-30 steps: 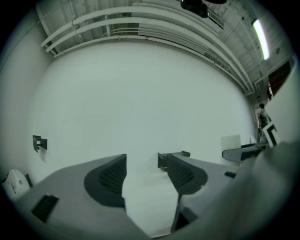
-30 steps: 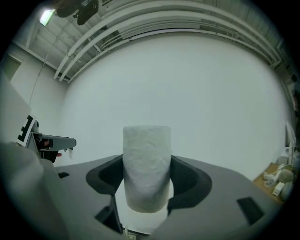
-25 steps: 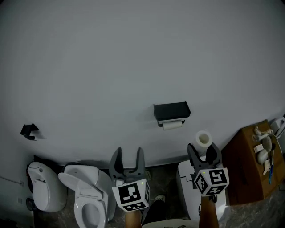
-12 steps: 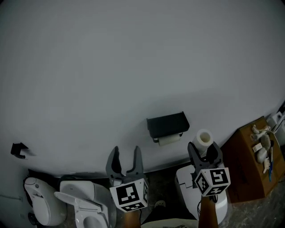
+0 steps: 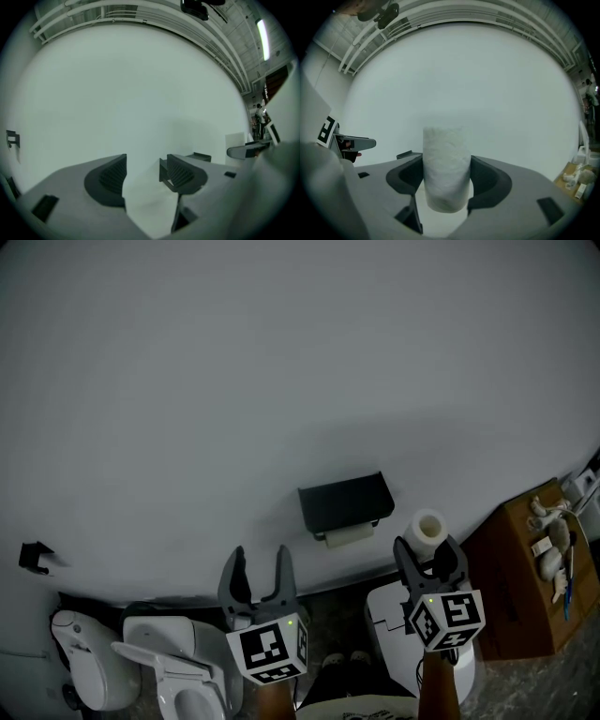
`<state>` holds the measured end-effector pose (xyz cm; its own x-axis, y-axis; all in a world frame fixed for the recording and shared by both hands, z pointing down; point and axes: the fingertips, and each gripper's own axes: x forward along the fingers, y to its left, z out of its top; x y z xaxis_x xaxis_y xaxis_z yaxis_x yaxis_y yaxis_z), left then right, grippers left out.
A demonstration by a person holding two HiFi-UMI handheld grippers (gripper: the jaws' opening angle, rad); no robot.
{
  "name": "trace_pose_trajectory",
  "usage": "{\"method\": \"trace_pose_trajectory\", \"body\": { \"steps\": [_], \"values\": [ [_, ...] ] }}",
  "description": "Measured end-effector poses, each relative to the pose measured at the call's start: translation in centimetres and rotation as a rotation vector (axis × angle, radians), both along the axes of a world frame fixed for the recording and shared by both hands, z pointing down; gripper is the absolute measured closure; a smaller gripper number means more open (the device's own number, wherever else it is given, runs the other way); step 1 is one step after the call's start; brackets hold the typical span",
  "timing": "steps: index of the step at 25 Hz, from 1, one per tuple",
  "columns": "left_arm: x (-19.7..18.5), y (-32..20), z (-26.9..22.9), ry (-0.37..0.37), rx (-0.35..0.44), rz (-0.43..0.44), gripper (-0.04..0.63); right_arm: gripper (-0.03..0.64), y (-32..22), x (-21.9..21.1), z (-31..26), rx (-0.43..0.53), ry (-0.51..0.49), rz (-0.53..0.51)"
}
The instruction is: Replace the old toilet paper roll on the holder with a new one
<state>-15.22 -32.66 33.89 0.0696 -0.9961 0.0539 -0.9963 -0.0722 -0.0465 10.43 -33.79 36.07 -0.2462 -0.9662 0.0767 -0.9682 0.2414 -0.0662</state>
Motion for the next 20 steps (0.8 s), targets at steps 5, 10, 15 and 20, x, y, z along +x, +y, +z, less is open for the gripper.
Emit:
{"method": "trace_pose_trajectory", "body": {
  "steps": [5,10,15,20],
  "values": [
    [0.2,0.2,0.4,-0.01,-0.02,-0.014,0.342,0.313,-0.3,0.4,0.3,-0.017,0.009,-0.014],
    [0.4,0.2,1.3,-0.095,-0.055,-0.003,0.342,0.314,-0.3,0.8,0.9,-0.026,0.012,-0.006],
    [1.1,0.1,1.9,-0.271,-0.085,0.016,0.342,0.313,0.0,1.5,1.8,-0.035,0.022,0.025],
    [2.3,-0.1,3.2,-0.462,-0.121,0.019,0.342,0.313,0.0,1.7,2.5,-0.052,0.029,0.024]
  ]
}}
